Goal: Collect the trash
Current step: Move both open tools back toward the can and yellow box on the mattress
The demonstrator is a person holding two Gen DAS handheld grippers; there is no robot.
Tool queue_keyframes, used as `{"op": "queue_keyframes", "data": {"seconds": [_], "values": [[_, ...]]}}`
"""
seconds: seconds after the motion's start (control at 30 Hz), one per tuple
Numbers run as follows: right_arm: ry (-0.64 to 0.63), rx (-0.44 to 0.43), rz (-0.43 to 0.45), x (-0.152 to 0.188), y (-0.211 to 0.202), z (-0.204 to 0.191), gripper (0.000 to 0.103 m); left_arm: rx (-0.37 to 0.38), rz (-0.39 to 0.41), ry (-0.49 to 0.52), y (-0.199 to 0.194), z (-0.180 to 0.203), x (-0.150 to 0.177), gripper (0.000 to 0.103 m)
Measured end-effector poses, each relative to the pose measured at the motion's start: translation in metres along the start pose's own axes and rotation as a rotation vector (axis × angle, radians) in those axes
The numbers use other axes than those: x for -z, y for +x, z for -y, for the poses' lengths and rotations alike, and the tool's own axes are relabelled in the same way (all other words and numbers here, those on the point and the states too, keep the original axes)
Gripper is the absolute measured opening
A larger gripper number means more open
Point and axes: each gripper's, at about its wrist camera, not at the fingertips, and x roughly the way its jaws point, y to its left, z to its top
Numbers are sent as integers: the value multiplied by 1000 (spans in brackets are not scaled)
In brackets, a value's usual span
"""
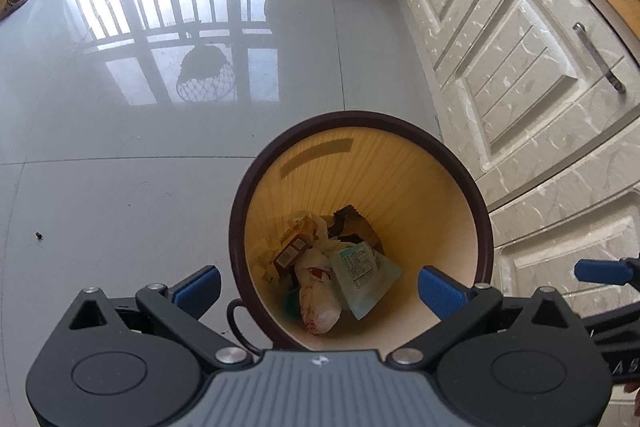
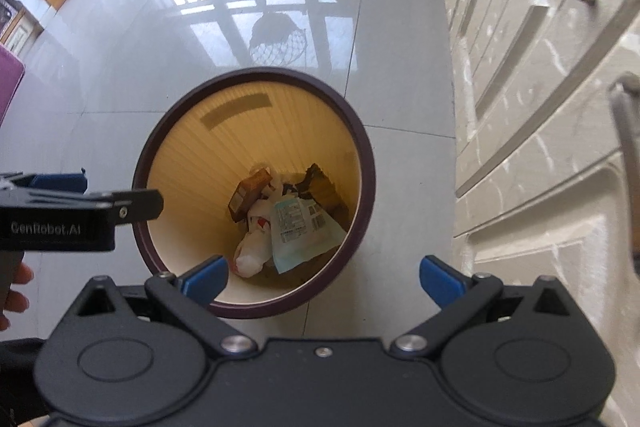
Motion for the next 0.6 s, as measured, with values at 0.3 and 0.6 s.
{"op": "queue_keyframes", "data": {"seconds": [0.3, 0.6], "values": [[45, 17, 45, 7, -28, 6, 103, -27, 25, 12, -32, -3, 10, 103], [53, 26, 87, 14, -54, 6, 103, -46, 31, 20, -62, -11, 19, 103]]}}
